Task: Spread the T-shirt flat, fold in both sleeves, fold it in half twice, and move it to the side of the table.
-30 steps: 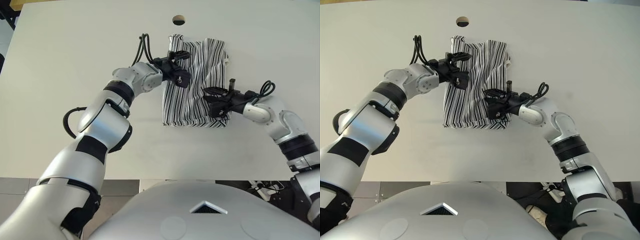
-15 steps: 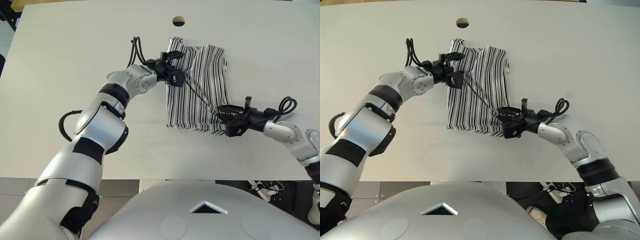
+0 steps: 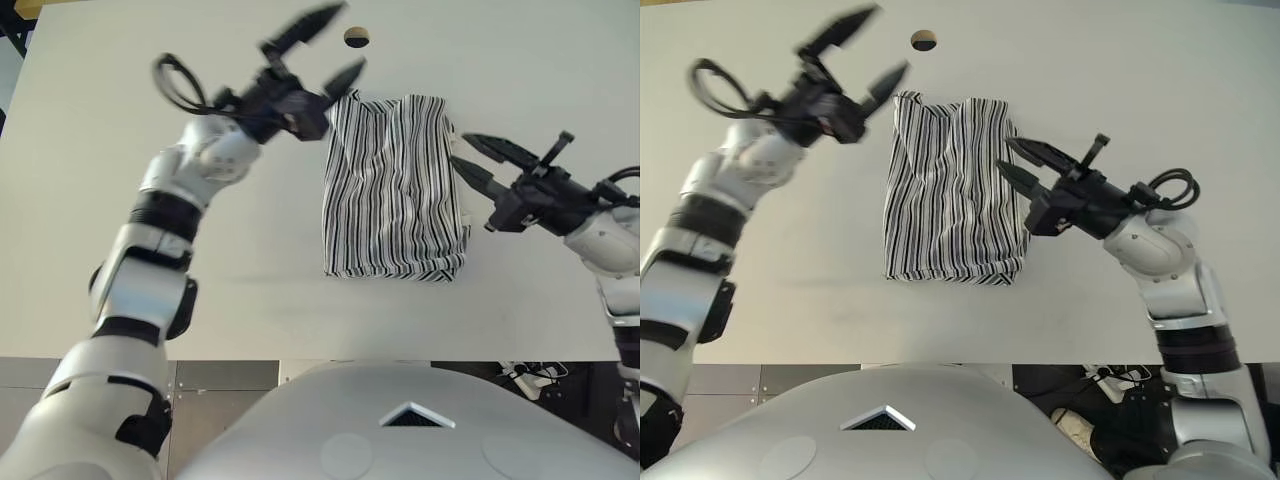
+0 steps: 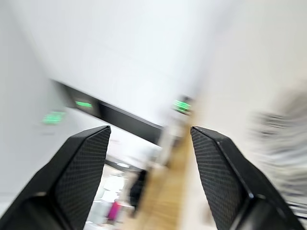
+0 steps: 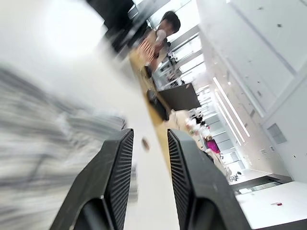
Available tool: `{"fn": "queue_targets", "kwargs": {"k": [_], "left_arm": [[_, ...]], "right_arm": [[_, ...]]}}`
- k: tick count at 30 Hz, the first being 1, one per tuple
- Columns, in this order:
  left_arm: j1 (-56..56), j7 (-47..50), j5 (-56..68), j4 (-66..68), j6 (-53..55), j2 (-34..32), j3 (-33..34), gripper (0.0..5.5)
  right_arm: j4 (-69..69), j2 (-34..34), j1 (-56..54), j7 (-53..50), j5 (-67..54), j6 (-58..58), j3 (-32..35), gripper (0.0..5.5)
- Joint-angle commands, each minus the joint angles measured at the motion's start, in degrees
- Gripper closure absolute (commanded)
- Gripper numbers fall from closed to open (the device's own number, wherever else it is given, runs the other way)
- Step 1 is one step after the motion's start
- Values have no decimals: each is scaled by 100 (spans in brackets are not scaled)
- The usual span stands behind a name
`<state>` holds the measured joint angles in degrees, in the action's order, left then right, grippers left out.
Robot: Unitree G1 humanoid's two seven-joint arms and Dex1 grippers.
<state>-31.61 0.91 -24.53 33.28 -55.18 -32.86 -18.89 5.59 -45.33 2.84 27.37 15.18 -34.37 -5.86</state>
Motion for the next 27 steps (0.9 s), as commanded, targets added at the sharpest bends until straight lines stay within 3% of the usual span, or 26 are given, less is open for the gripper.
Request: {"fn": "queue_targets", "kwargs": {"k": [1,8,11,16,19,27], "left_arm": [[1598,-599,582,-1626,576,-929,714,247],[3590,-1939,831,-2814,1057,-1898,778,165],[3965,-2248,674,-2880,1097,-1989,726,145],[3848,-2718,358,-2659,1028,-1843,375,171],[3726,-3038,182,-2506,949,-1763,38,208],[2631,-3509,-257,-1704,580,-839,-1043,208]], "right_arm": [[-493,-386,338,-263,745,-450,202,379],[-591,-744,604,-169,1115,-789,144,270],[-657,-869,662,60,1256,-814,-64,220],[-815,-1045,722,262,1475,-825,-241,156],[-882,-1139,776,285,1523,-823,-275,156],[-933,-1092,510,510,1551,-995,-708,156]]}}
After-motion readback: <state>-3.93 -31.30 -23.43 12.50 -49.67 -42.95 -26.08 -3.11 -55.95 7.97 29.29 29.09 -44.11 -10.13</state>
